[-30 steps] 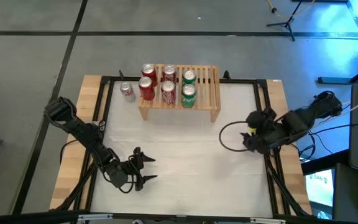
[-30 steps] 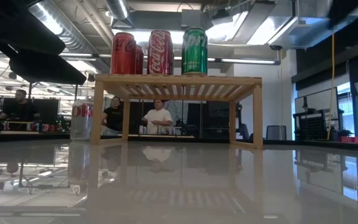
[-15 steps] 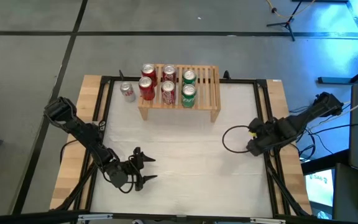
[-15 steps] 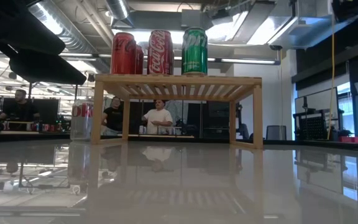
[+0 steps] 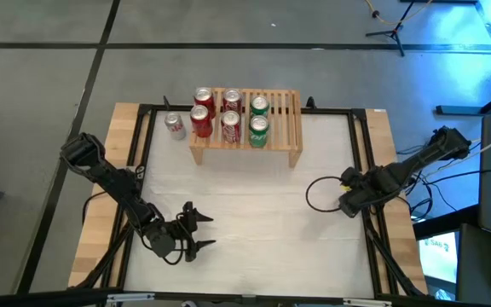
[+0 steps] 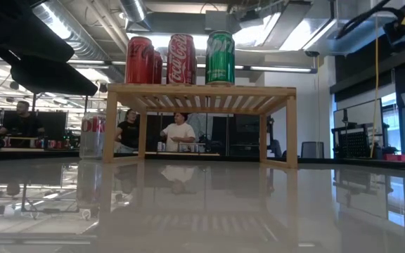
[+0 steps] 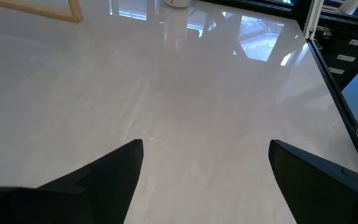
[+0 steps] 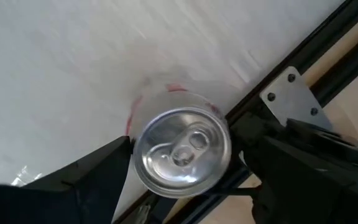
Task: Place canned beverage on shelf
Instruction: Put the silver soda can on the shelf
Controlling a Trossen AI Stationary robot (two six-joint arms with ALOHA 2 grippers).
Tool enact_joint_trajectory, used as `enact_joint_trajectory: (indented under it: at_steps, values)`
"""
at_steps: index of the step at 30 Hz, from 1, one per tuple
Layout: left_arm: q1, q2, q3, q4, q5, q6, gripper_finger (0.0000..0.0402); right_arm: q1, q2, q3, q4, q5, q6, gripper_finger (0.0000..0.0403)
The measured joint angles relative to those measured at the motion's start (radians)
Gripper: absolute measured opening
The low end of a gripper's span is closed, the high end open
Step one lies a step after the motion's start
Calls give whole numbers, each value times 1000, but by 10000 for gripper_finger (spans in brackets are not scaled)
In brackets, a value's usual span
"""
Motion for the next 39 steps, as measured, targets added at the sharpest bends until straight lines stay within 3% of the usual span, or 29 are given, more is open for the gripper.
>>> enact_joint_trajectory:
  at_steps: [12, 19, 22, 28, 39]
  values:
    - [0, 0, 0, 0, 0, 0, 337, 0, 0, -125, 130, -87, -8, 348]
    - [0, 0, 0, 5, 0, 3, 337, 0, 13, -124, 123, -104, -8, 348]
    - [2, 0, 0, 5, 0, 3, 337, 0, 14, -124, 124, -101, -10, 336]
    - [4, 0, 0, 6, 0, 3, 337, 0, 13, -122, 131, -85, -29, 269]
    - [5, 0, 0, 8, 0, 2, 337, 0, 14, -28, 179, 6, -82, 269]
